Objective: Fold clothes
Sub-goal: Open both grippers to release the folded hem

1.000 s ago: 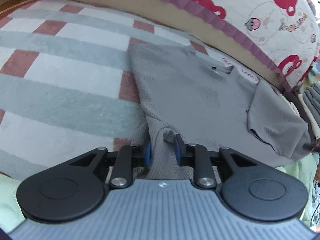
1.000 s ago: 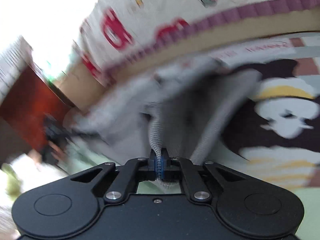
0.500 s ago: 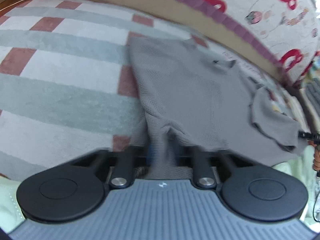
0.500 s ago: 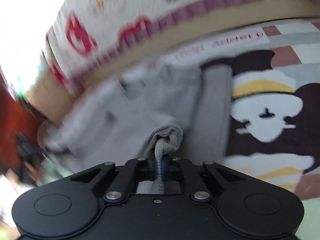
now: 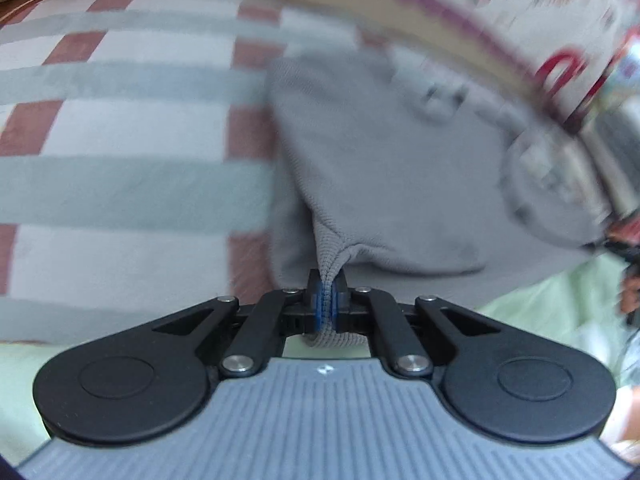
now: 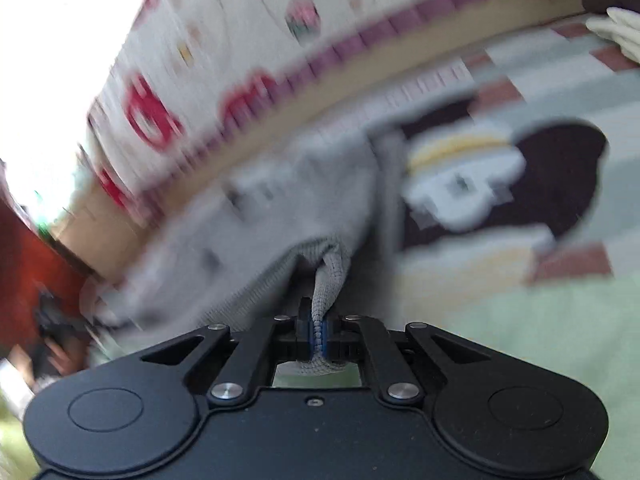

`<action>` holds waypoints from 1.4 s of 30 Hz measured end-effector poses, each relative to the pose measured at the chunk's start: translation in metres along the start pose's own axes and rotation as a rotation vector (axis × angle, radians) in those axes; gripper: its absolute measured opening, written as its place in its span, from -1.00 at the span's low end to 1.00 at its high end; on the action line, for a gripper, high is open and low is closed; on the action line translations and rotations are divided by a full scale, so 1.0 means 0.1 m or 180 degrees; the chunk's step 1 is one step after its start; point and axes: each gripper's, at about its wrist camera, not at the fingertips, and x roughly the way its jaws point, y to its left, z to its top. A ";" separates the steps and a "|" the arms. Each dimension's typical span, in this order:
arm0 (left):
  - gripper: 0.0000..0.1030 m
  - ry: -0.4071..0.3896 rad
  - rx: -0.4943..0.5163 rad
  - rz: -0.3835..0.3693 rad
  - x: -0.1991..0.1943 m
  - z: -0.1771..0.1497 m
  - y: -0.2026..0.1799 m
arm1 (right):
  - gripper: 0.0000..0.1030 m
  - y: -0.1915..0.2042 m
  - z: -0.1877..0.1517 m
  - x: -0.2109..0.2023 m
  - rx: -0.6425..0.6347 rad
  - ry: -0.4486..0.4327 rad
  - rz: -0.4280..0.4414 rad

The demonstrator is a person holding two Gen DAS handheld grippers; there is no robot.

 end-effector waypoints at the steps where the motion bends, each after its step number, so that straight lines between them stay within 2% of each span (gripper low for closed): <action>1: -0.91 0.0097 0.0033 0.0049 0.05 0.01 -0.02 | -0.88 0.00 -0.01 0.01 -0.0041 0.0038 -0.0057; 5: -0.91 0.0274 0.0251 0.0194 0.11 0.03 -0.12 | -0.82 0.04 0.02 -0.06 -0.0093 0.0037 -0.0110; 7: -0.90 0.0325 0.0303 0.0257 0.08 0.03 -0.15 | -0.76 0.11 0.01 -0.07 -0.0297 0.0259 -0.0196; 9: -0.85 0.0361 0.0330 0.0335 0.00 0.04 -0.18 | -0.75 0.14 -0.01 -0.13 -0.0395 0.0483 -0.0162; 10: -0.80 0.0338 0.0352 0.0380 -0.07 0.04 -0.21 | -0.72 0.14 -0.02 -0.19 -0.0389 0.0508 -0.0125; 12: -0.70 0.0121 0.0459 0.0421 -0.27 0.04 -0.29 | -0.58 0.12 0.03 -0.36 -0.0304 0.0393 -0.0071; 13: -0.57 0.0004 0.0519 0.0432 -0.36 0.05 -0.34 | -0.53 0.10 0.06 -0.44 -0.0223 0.0280 -0.0025; 14: -0.37 -0.0114 0.0608 0.0430 -0.43 0.07 -0.42 | -0.38 0.08 0.12 -0.50 -0.0121 0.0161 0.0026; 15: -0.28 -0.0233 0.0704 0.0426 -0.51 0.08 -0.51 | -0.16 0.06 0.18 -0.52 -0.0014 0.0058 0.0050; 16: -0.18 -0.0338 0.0796 0.0431 -0.54 0.12 -0.60 | -0.09 0.05 0.25 -0.49 0.0077 0.0003 0.0044; 17: -0.17 -0.0439 0.0886 0.0440 -0.56 0.15 -0.69 | -0.06 0.05 0.31 -0.44 0.0141 -0.0037 0.0012; 21: -0.17 -0.0645 0.0840 0.0240 -0.34 0.38 -1.03 | -0.06 0.19 0.56 0.02 0.0083 -0.0033 -0.0302; 24: -0.17 -0.0647 0.0772 0.0059 0.00 0.48 -1.29 | -0.04 0.36 0.59 0.46 -0.0249 0.0245 -0.0653; 27: -0.16 -0.0450 0.0716 0.0123 0.34 0.46 -1.48 | -0.04 0.51 0.36 0.64 -0.0640 0.0537 -0.0975; 28: -0.16 -0.0409 0.0716 0.0206 0.40 0.42 -1.48 | -0.03 0.53 0.27 0.65 -0.0716 0.0566 -0.1044; 29: -0.16 -0.0377 0.0714 0.0291 0.45 0.38 -1.47 | -0.01 0.51 0.19 0.61 -0.0701 0.0481 -0.1050; 31: -0.16 -0.0324 0.0525 0.0395 0.45 0.31 -1.33 | 0.03 0.44 0.10 0.52 -0.0542 0.0386 -0.1035; 32: -0.16 -0.0320 0.0318 0.0459 0.40 0.29 -1.20 | 0.03 0.42 0.11 0.48 -0.0461 0.0365 -0.1023; 34: -0.14 -0.0391 -0.0196 0.0582 0.27 0.24 -0.91 | 0.03 0.48 0.15 0.40 -0.0512 0.0275 -0.1087; 36: -0.09 -0.0502 -0.0741 0.0677 0.10 0.15 -0.61 | 0.04 0.65 0.19 0.36 -0.0749 0.0145 -0.1157; 38: -0.06 -0.0554 -0.1076 0.0730 -0.01 0.05 -0.43 | 0.04 0.89 0.23 0.37 -0.0975 0.0052 -0.1045; 40: 0.00 -0.0597 -0.1382 0.0776 -0.12 -0.06 -0.28 | 0.04 1.15 0.29 0.44 -0.1140 0.0033 -0.0816; 42: 0.13 -0.0617 -0.1536 0.0717 -0.18 -0.16 -0.22 | 0.06 1.44 0.33 0.58 -0.1278 0.0061 -0.0600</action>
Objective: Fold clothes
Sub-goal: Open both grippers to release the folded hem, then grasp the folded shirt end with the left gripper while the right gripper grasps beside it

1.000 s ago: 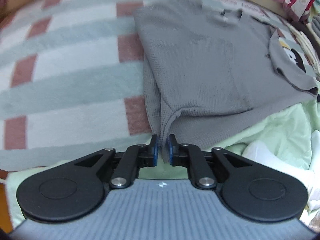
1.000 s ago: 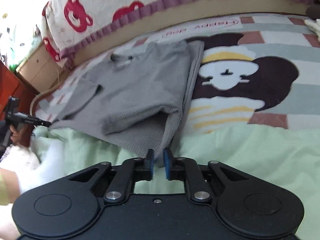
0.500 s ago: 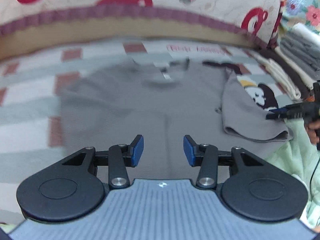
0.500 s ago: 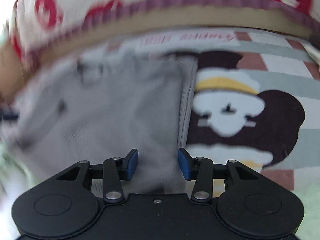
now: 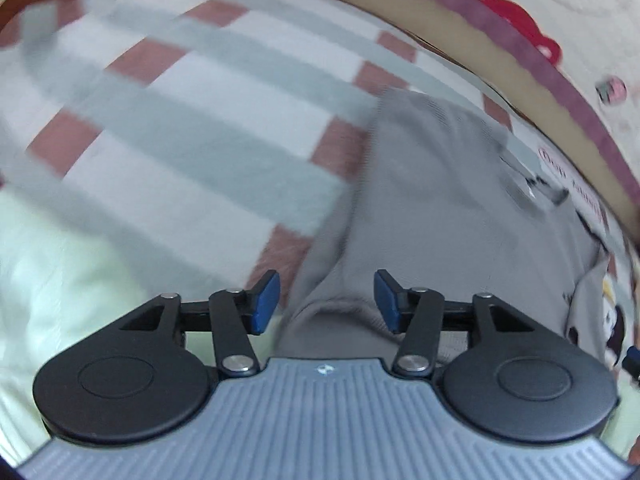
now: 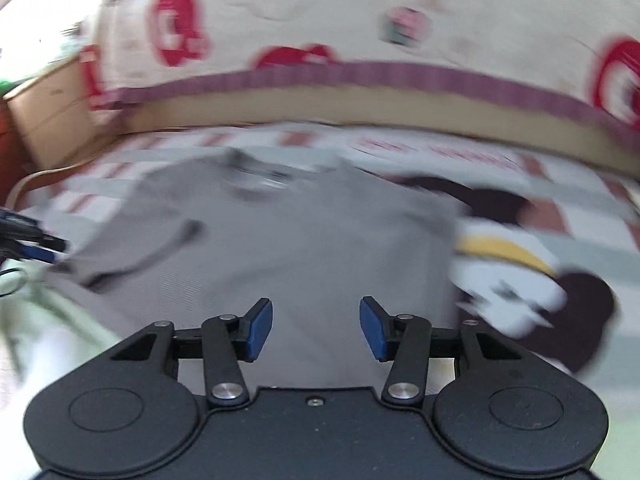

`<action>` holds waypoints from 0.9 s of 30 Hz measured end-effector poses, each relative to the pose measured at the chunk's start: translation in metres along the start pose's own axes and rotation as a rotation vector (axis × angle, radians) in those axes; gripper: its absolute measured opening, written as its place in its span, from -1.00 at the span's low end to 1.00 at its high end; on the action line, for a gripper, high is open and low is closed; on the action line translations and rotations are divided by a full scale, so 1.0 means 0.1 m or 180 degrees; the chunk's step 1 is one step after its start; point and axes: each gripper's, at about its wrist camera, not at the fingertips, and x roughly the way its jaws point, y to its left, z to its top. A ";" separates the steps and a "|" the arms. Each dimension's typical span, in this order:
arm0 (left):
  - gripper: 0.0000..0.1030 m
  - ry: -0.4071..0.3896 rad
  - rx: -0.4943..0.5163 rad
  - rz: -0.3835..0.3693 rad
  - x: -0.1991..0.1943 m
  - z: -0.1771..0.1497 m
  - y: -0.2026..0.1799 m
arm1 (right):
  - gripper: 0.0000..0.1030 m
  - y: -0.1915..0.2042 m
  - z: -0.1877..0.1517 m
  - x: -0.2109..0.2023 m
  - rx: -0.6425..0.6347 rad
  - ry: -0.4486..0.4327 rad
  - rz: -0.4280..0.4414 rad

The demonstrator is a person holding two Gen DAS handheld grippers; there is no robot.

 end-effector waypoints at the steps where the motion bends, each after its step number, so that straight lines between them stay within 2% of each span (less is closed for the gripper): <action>1: 0.23 0.0017 -0.0048 -0.0037 0.00 -0.01 0.02 | 0.06 0.14 0.07 0.07 -0.0042 0.0007 0.0119; 3: 0.27 0.0074 -0.0079 -0.0068 0.05 0.00 0.02 | 0.06 0.44 0.19 0.24 -0.0144 0.0045 0.0408; 8: 0.33 0.0310 -0.0239 0.0097 0.25 -0.01 0.09 | 0.06 1.24 0.39 0.66 -0.0609 0.0160 0.0949; 10: 0.34 0.0296 -0.0306 0.0053 0.25 -0.01 0.12 | 0.07 1.58 0.44 0.82 -0.0897 0.0222 0.1161; 12: 0.29 0.0266 -0.0414 -0.0143 0.26 -0.01 0.15 | 0.20 1.91 0.45 0.93 -0.1333 0.0306 0.1291; 13: 0.17 0.0274 -0.0466 -0.0245 0.27 -0.02 0.17 | 0.25 2.06 0.44 0.96 -0.1560 0.0326 0.1295; 14: -0.22 0.0280 -0.0473 -0.0288 0.28 -0.03 0.17 | 0.27 2.20 0.42 0.98 -0.1792 0.0350 0.1287; 16: -0.62 0.0258 -0.0461 -0.0377 0.29 -0.04 0.15 | 0.27 2.40 0.39 1.06 -0.2099 0.0417 0.1291; 17: -0.69 0.0224 -0.0455 -0.0453 0.27 -0.03 0.14 | 0.27 2.47 0.38 1.11 -0.2169 0.0467 0.1296; 20: -0.72 0.0091 -0.0614 -0.0604 0.24 0.01 0.19 | 0.28 2.62 0.36 1.25 -0.2246 0.0573 0.1276; 23: -0.72 0.0005 -0.0739 -0.0825 0.20 0.07 0.20 | 0.28 2.77 0.31 1.34 -0.2245 0.0592 0.1143; 25: -0.72 -0.0021 -0.0726 -0.0906 0.17 0.08 0.17 | 0.33 2.90 0.25 1.35 -0.2345 0.0541 0.0900; 27: -0.72 -0.0019 -0.0701 -0.0946 0.13 0.07 0.16 | 0.36 3.02 0.17 1.37 -0.2610 0.0396 0.0552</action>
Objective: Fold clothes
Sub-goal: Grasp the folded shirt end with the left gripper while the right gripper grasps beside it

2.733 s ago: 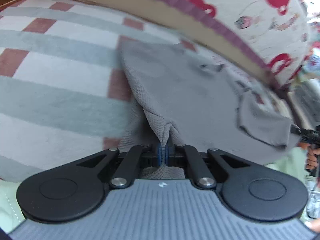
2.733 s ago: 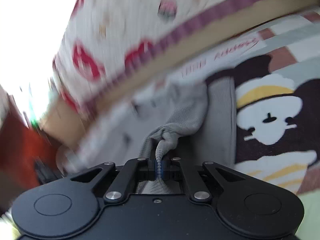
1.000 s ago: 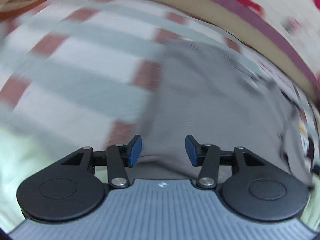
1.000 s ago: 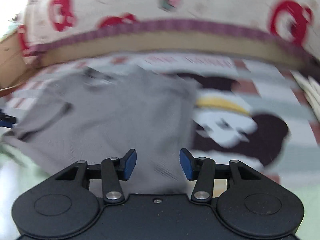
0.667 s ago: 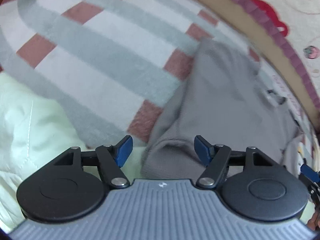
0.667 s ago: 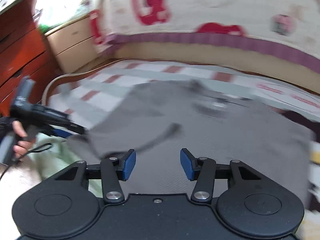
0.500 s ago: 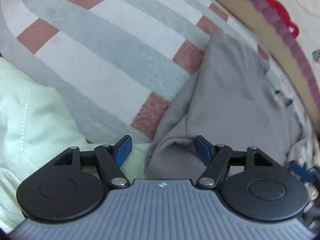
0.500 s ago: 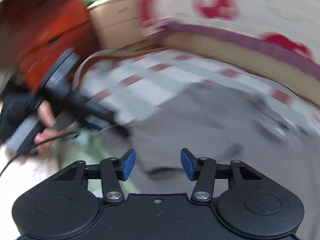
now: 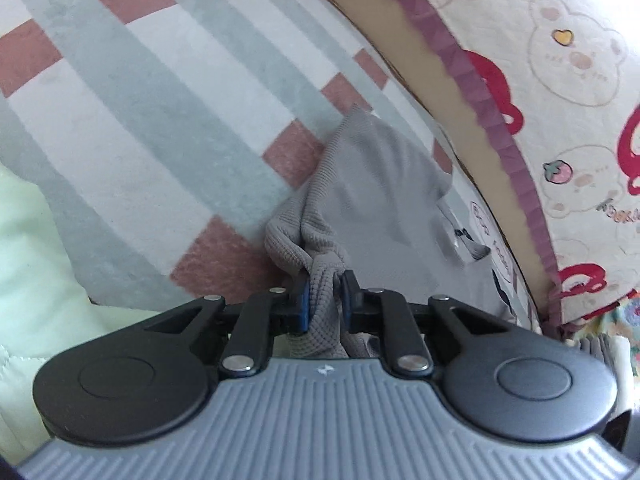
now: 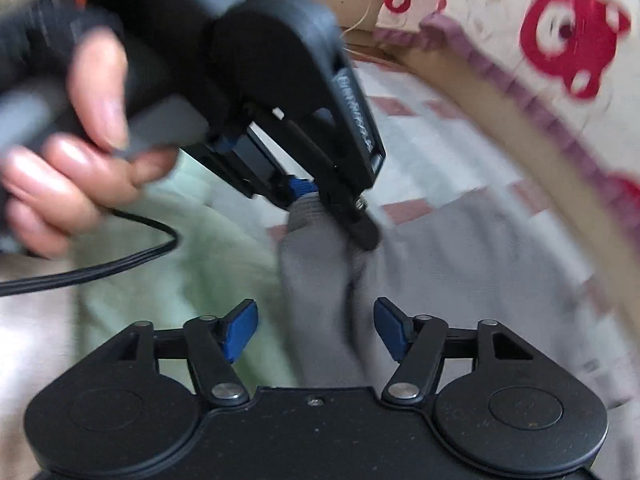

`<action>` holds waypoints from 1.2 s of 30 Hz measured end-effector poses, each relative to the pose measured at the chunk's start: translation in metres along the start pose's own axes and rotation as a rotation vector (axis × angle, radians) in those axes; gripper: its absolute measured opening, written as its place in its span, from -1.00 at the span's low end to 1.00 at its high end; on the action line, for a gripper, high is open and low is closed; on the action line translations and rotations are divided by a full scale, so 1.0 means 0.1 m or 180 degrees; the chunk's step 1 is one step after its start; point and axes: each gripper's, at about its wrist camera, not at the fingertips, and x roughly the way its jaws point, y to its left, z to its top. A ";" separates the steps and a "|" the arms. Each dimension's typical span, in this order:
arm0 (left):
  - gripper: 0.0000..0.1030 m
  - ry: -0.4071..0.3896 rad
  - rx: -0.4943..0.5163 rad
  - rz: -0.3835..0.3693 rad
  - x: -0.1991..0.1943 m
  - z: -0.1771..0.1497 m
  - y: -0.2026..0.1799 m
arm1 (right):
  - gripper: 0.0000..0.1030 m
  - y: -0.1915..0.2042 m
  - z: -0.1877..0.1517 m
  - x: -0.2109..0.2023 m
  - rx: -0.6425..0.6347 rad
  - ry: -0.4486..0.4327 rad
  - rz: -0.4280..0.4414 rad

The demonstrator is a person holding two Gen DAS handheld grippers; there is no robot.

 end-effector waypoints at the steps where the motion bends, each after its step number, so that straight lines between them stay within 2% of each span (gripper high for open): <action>1: -0.73 0.0003 -0.0022 -0.0024 -0.02 -0.01 0.01 | 0.37 0.03 0.01 0.04 -0.0076 0.0022 -0.0109; 4: -0.73 -0.0013 -0.0187 -0.0091 -0.08 -0.01 0.10 | 0.32 -0.01 -0.01 0.19 0.0063 0.0140 -0.0115; 5: -0.70 -0.0029 -0.0240 -0.0084 -0.11 -0.01 0.13 | 0.07 -0.05 -0.02 0.20 0.0174 0.0124 -0.0061; 6: -0.69 -0.0045 -0.0292 -0.0077 -0.13 0.00 0.15 | -0.46 -0.08 -0.03 0.20 0.0277 0.0094 -0.0005; 7: -0.62 -0.0074 -0.0339 -0.0024 -0.17 -0.01 0.17 | -0.72 -0.13 -0.04 0.19 0.0392 0.0077 0.0015; 8: -0.46 -0.0107 -0.0384 0.0044 -0.20 -0.01 0.19 | -0.80 -0.19 -0.04 0.17 0.0570 0.0059 0.0023; 9: -0.33 -0.0142 -0.0429 0.0079 -0.21 -0.01 0.20 | -0.80 -0.28 -0.05 0.13 0.0818 0.0015 0.0091; 10: -0.08 -0.0177 -0.0496 0.0063 -0.24 -0.01 0.22 | -0.80 -0.38 -0.07 0.10 0.1075 -0.0034 0.0185; 11: 0.02 -0.0204 -0.0573 0.0015 -0.26 -0.01 0.24 | -0.80 -0.47 -0.10 0.07 0.1317 -0.0070 0.0256; 13: 0.07 -0.0178 -0.0722 -0.0141 -0.26 0.00 0.29 | -0.80 -0.65 -0.15 0.01 0.1745 -0.0148 0.0379; 14: 0.14 -0.0122 -0.0803 -0.0228 -0.23 0.00 0.31 | -0.80 -0.68 -0.17 -0.03 0.1808 -0.0197 0.0393; 18: 0.17 0.0098 -0.1033 -0.0487 -0.05 -0.09 0.30 | -0.80 -0.73 -0.24 -0.13 0.2108 -0.0326 0.0475; 21: 0.21 0.0002 -0.1155 -0.0641 0.02 -0.17 0.23 | -0.80 -0.75 -0.27 -0.09 0.2191 -0.0337 0.0498; 22: 0.29 -0.0052 -0.1123 -0.0669 0.03 -0.17 0.19 | -0.80 -0.74 -0.27 -0.05 0.2177 -0.0337 0.0501; 23: 0.40 -0.0114 -0.1064 -0.0653 0.05 -0.17 0.14 | -0.80 -0.73 -0.27 -0.04 0.2163 -0.0341 0.0503; 25: 0.43 -0.0222 -0.0949 -0.0555 0.10 -0.15 0.07 | -0.80 -0.72 -0.25 -0.02 0.2104 -0.0352 0.0512; 27: 0.38 -0.0275 -0.0833 -0.0373 0.17 -0.13 0.03 | -0.80 -0.69 -0.25 -0.04 0.1975 -0.0366 0.0483; 28: 0.24 -0.0263 -0.0738 -0.0260 0.22 -0.12 0.02 | -0.80 -0.67 -0.26 -0.05 0.1912 -0.0373 0.0468; 29: -0.33 -0.0241 -0.0591 -0.0138 0.27 -0.11 0.00 | -0.79 -0.67 -0.27 -0.06 0.1871 -0.0380 0.0470; 30: -0.68 -0.0217 -0.0429 -0.0015 0.31 -0.10 -0.02 | -0.75 -0.67 -0.28 -0.07 0.1846 -0.0383 0.0498; 32: -0.75 -0.0249 -0.0105 0.0223 0.34 -0.11 -0.09 | -0.66 -0.75 -0.34 -0.16 0.1995 -0.0401 0.0635; 34: -0.77 -0.0325 0.0204 0.0389 0.32 -0.12 -0.20 | -0.63 -0.93 -0.51 -0.36 0.2405 -0.0509 0.0879; 35: -0.77 -0.0353 0.0344 0.0425 0.30 -0.12 -0.26 | -0.43 -1.05 -0.62 -0.50 0.2633 -0.0590 0.1002; 36: -0.77 -0.0381 0.0485 0.0462 0.29 -0.13 -0.33 | -0.32 -1.18 -0.74 -0.67 0.2793 -0.0677 0.1051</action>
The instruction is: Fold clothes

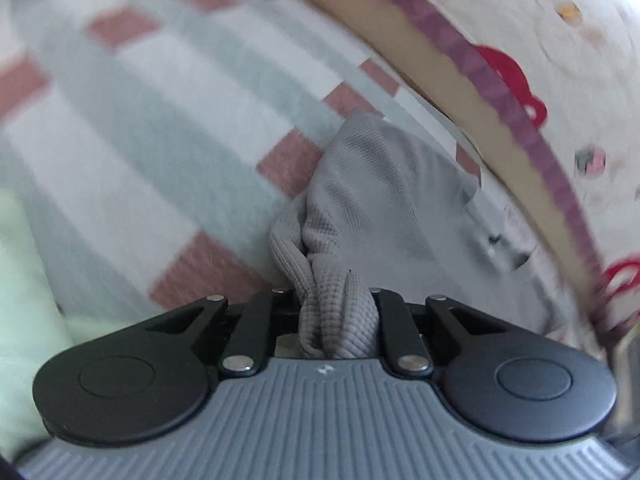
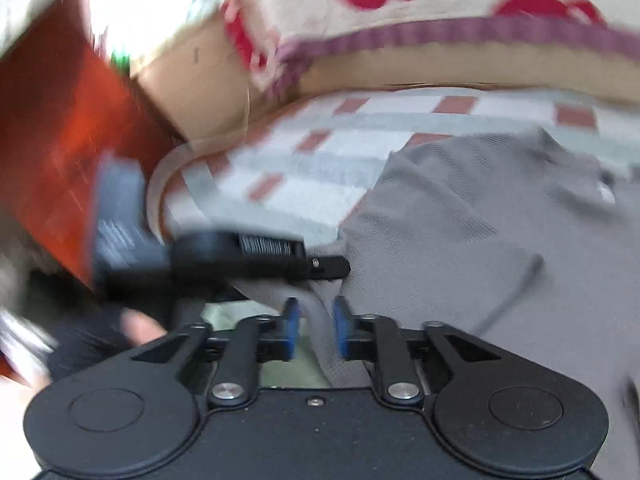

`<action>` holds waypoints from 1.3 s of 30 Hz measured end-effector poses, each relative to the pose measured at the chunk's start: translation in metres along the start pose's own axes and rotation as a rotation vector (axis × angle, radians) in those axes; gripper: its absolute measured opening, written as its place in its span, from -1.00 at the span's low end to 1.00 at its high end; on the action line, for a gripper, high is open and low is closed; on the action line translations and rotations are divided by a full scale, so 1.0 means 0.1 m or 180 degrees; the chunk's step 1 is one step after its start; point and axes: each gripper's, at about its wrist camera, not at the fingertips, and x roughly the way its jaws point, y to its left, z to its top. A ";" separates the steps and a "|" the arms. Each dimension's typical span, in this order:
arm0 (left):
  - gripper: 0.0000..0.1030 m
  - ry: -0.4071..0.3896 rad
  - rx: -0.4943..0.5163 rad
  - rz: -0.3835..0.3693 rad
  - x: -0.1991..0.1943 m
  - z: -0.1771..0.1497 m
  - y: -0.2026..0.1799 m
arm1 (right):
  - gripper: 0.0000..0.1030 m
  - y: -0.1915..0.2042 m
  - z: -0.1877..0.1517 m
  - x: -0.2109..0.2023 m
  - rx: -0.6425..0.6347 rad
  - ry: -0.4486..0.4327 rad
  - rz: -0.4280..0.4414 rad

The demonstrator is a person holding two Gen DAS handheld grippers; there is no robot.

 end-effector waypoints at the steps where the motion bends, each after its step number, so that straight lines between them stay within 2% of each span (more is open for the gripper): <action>1: -0.77 -0.0035 0.0141 0.0030 -0.03 0.01 -0.06 | -0.32 -0.10 0.03 -0.25 0.0039 -0.0094 -0.0039; 4: -0.77 -0.0098 0.0626 0.0066 -0.07 0.05 -0.36 | -0.31 -0.39 0.02 -1.02 -0.0120 -0.0302 -0.0589; 7: -0.77 -0.0173 0.1158 0.0043 -0.12 0.06 -0.76 | -0.22 -0.82 -0.20 -1.69 0.0049 -0.0521 -0.1206; 8: -0.77 -0.0193 0.1331 -0.0011 -0.14 0.05 -0.95 | -0.17 -1.01 -0.31 -1.84 0.0239 -0.0556 -0.1273; 11: -0.77 -0.0214 0.1868 -0.0236 -0.22 -0.05 -1.65 | -0.17 -1.49 -0.74 -2.08 0.0733 -0.0572 -0.1270; 14: -0.77 -0.0088 0.2460 -0.0592 -0.23 -0.37 -2.40 | -0.17 -1.61 -1.10 -2.03 0.0816 -0.0494 -0.1090; 16: -0.77 0.0187 0.2823 -0.0821 -0.14 -0.69 -2.86 | -0.17 -1.60 -1.27 -1.92 0.0767 -0.0463 -0.0984; 18: -0.76 0.0631 0.3077 -0.0916 0.07 -1.08 -3.22 | -0.17 -1.58 -1.35 -1.80 0.0697 -0.0469 -0.0935; 21: -0.76 0.1180 0.3243 -0.0886 0.49 -1.58 -3.42 | -0.18 -1.57 -1.40 -1.76 0.0628 -0.0490 -0.0906; 23: -0.76 0.1342 0.3296 -0.0825 0.66 -1.81 -3.38 | -0.18 -1.57 -1.42 -1.77 0.0598 -0.0515 -0.0892; 25: -0.76 0.1465 0.3164 -0.0837 0.74 -1.89 -3.32 | -0.18 -1.57 -1.46 -1.78 0.0583 -0.0538 -0.0870; 27: -0.76 0.1502 0.3034 -0.0892 0.73 -1.86 -3.23 | -0.18 -1.59 -1.50 -1.79 0.0560 -0.0553 -0.0852; 30: -0.76 0.1451 0.2812 -0.1094 0.65 -1.72 -3.16 | -0.18 -1.63 -1.51 -1.79 0.0584 -0.0577 -0.0814; 34: -0.75 0.1326 0.2806 -0.1348 0.53 -1.60 -3.27 | -0.16 -1.64 -1.51 -1.75 0.0597 -0.0578 -0.0816; 36: -0.66 0.1414 0.2694 -0.1340 0.61 -1.67 -3.32 | -0.13 -1.63 -1.51 -1.72 0.0592 -0.0582 -0.0820; 37: -0.54 0.1484 0.2672 -0.1294 0.68 -1.73 -3.34 | -0.13 -1.62 -1.52 -1.72 0.0583 -0.0583 -0.0826; 38: -0.37 0.1572 0.2721 -0.1194 0.77 -1.82 -3.36 | -0.13 -1.61 -1.52 -1.73 0.0572 -0.0578 -0.0836; 39: -0.36 0.1643 0.2775 -0.1081 0.85 -1.90 -3.37 | -0.13 -1.60 -1.52 -1.73 0.0559 -0.0570 -0.0847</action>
